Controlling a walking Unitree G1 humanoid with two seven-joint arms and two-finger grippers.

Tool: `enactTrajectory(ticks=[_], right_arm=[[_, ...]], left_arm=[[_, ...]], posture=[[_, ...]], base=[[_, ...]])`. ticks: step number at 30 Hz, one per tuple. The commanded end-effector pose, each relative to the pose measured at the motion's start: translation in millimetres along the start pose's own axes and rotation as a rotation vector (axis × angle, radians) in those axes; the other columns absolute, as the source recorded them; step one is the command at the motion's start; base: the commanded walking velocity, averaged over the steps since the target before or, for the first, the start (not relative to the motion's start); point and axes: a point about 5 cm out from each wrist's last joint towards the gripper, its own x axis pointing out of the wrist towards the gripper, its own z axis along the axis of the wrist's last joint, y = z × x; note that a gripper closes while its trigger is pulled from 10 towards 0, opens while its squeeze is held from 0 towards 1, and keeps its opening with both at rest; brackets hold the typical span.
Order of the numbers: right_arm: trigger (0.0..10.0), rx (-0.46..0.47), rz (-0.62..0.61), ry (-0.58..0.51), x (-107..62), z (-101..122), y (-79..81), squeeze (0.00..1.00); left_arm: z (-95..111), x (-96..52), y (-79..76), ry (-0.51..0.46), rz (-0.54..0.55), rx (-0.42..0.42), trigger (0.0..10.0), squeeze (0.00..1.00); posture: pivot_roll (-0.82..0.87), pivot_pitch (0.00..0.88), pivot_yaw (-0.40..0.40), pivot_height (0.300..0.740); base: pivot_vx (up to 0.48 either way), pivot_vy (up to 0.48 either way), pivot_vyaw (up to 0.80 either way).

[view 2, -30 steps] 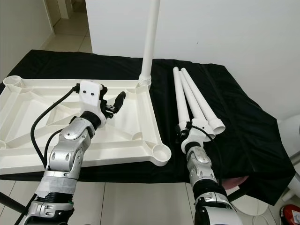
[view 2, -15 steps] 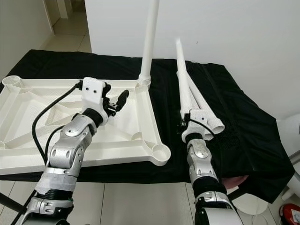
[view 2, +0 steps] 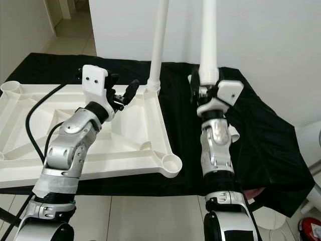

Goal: Building children table

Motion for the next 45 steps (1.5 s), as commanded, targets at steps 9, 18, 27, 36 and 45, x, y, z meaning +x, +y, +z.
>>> enactTrajectory(ticks=[9, 18, 27, 36, 45], right_arm=[[10.0, 0.003, 0.152, -0.089, 11.6, 25.8, 18.6, 0.00], [10.0, 0.034, 0.345, 0.050, -13.2, 6.6, 37.6, 0.00], [10.0, 0.076, 0.412, 0.178, -40.1, -12.1, 43.3, 0.00], [10.0, 0.093, 0.441, 0.227, -51.1, -16.8, 49.5, 0.00], [10.0, 0.113, 0.467, 0.255, -61.2, -18.4, 57.0, 0.00]], left_arm=[[20.3, -3.7, -6.8, -0.063, -0.221, -0.129, 10.0, 1.00], [40.4, -0.9, -4.1, -0.113, -0.263, -0.199, 10.0, 1.00], [44.7, 0.5, -7.5, -0.104, -0.327, -0.350, 10.0, 0.00], [31.3, 5.4, -10.9, 0.014, -0.330, -0.536, 10.0, 0.00], [13.6, 8.3, -14.1, 0.147, -0.298, -0.602, 10.0, 0.00]], posture=[[0.00, 0.000, -0.096, 0.740], [0.00, 0.000, -0.101, 0.740], [-0.01, 0.000, -0.093, 0.740], [-0.02, 0.000, -0.088, 0.740], [-0.02, 0.000, -0.087, 0.740]], base=[[0.000, 0.000, 0.00], [0.000, 0.000, 0.00], [0.000, 0.000, 0.00], [0.000, 0.000, 0.00], [0.000, 0.000, 0.00]])
